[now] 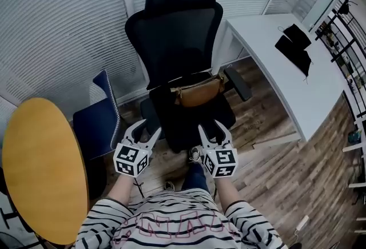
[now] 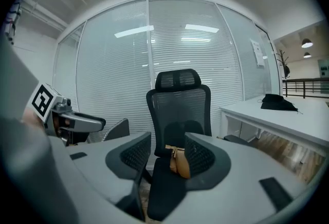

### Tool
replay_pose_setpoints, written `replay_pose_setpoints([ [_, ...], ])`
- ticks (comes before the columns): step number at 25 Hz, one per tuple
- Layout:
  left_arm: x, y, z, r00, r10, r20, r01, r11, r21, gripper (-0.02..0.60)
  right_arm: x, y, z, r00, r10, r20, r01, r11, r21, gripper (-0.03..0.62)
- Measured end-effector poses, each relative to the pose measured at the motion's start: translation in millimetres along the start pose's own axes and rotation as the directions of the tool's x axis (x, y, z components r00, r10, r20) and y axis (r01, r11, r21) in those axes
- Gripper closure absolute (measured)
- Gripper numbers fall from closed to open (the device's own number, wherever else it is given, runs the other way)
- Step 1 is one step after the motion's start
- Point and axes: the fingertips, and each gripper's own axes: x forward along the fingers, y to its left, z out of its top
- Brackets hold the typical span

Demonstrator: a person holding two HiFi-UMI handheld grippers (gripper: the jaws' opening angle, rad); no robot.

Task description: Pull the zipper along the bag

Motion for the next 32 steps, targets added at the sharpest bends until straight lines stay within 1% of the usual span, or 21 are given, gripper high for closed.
replay_pose_setpoints([
  [3,23,10,0,1.0,0.017,-0.013,-0.018,1.0,-0.026,0.371,26,-11,-3,0.999,0.033,-0.026,-0.035,0.998,-0.05,0.396],
  [6,48,21,0,0.999,0.04,-0.018,-0.042,0.997,-0.06,0.371,53,-22,-6,0.996,0.07,-0.051,-0.074,0.994,-0.08,0.396],
  [10,82,33,0,0.997,0.075,-0.029,-0.077,0.992,-0.097,0.371,86,-35,-13,0.988,0.129,-0.088,-0.139,0.982,-0.126,0.397],
  [13,110,40,-2,0.995,0.097,-0.036,-0.1,0.989,-0.108,0.371,107,-46,-17,0.978,0.172,-0.117,-0.19,0.968,-0.166,0.397],
  [18,151,44,-12,0.99,0.125,-0.061,-0.132,0.982,-0.138,0.371,137,-61,-29,0.961,0.227,-0.16,-0.261,0.934,-0.242,0.398],
  [24,184,61,-32,0.98,0.166,-0.107,-0.184,0.965,-0.189,0.371,169,-65,-55,0.936,0.284,-0.208,-0.334,0.904,-0.269,0.398],
  [28,202,77,-41,0.979,0.164,-0.123,-0.188,0.958,-0.218,0.371,191,-59,-73,0.922,0.309,-0.232,-0.365,0.892,-0.266,0.398],
  [32,212,86,-51,0.981,0.128,-0.148,-0.162,0.956,-0.246,0.371,205,-52,-85,0.919,0.309,-0.245,-0.371,0.887,-0.275,0.398],
])
